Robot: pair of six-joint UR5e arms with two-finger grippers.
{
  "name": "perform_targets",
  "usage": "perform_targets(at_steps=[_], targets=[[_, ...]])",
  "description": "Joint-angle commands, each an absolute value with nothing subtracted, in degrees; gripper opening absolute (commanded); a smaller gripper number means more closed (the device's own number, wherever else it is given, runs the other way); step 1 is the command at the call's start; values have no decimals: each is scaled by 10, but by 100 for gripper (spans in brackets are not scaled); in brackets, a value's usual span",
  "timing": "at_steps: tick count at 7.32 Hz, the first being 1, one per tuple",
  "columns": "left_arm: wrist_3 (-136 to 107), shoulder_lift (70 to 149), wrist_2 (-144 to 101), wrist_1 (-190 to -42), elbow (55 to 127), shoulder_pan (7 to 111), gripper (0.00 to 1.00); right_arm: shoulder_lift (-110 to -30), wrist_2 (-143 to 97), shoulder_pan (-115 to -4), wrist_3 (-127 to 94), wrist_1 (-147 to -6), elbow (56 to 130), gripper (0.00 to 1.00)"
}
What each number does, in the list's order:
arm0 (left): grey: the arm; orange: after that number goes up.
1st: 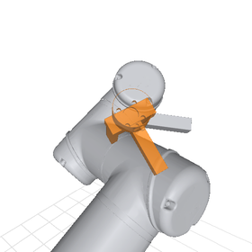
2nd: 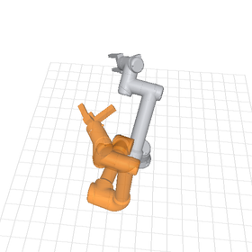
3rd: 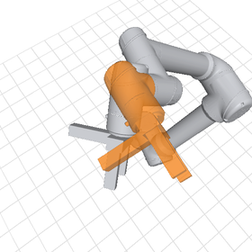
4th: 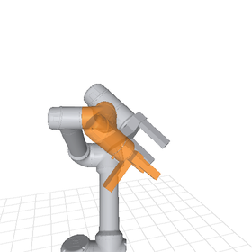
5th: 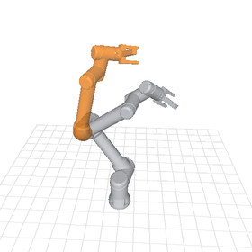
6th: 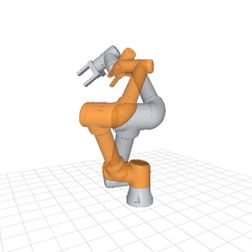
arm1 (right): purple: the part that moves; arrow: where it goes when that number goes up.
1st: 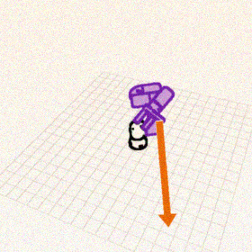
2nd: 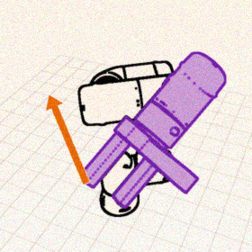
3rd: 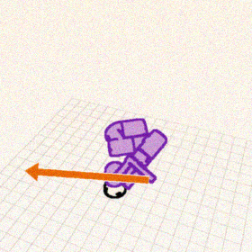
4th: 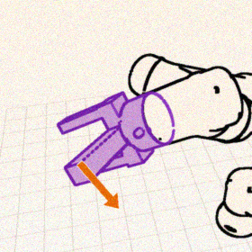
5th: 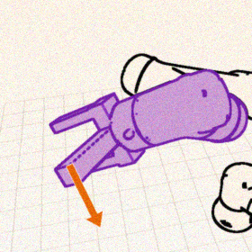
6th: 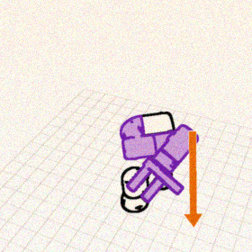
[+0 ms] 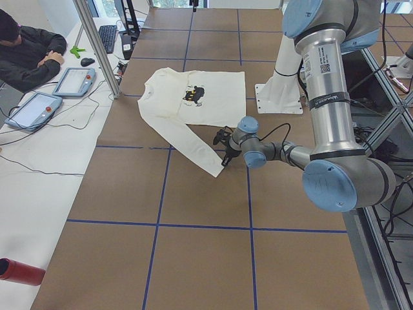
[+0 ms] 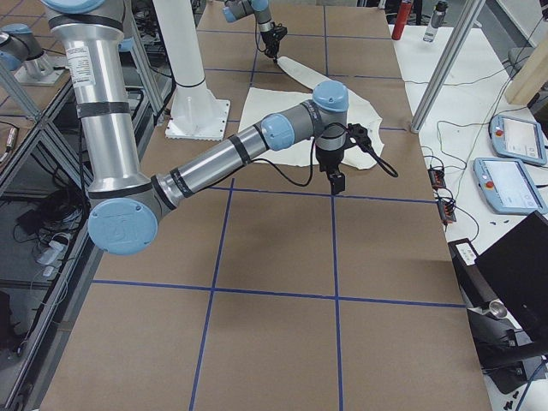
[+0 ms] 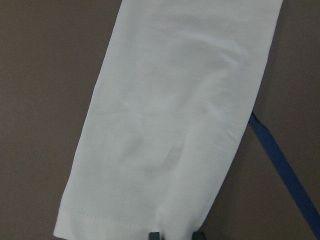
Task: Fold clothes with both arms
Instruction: 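Lower the left gripper to the other sleeve cuff and grasp it, then fold the held sleeve across the shirt body with the left gripper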
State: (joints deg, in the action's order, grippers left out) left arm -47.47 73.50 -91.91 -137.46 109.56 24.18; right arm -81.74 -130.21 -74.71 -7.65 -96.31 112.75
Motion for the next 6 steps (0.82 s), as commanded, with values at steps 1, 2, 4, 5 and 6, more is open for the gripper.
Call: perform_targets(at_steps=[1, 2, 4, 5, 6], targets=[[-428, 739, -918, -1375, 1109, 276, 0, -822, -1301, -747, -76, -962, 1125, 100], [-370, 778, -921, -1375, 1109, 336, 0, -822, -1301, -747, -76, -962, 1125, 100], [-329, 853, -926, -1334, 1104, 410, 0, -822, -1302, -747, -76, -962, 1126, 100], [-329, 924, -934, -1250, 1105, 430, 0, -822, -1303, -747, -76, -962, 1126, 100], [-330, 1010, -936, -1154, 1104, 445, 0, -822, -1302, -747, -76, -962, 1125, 100]])
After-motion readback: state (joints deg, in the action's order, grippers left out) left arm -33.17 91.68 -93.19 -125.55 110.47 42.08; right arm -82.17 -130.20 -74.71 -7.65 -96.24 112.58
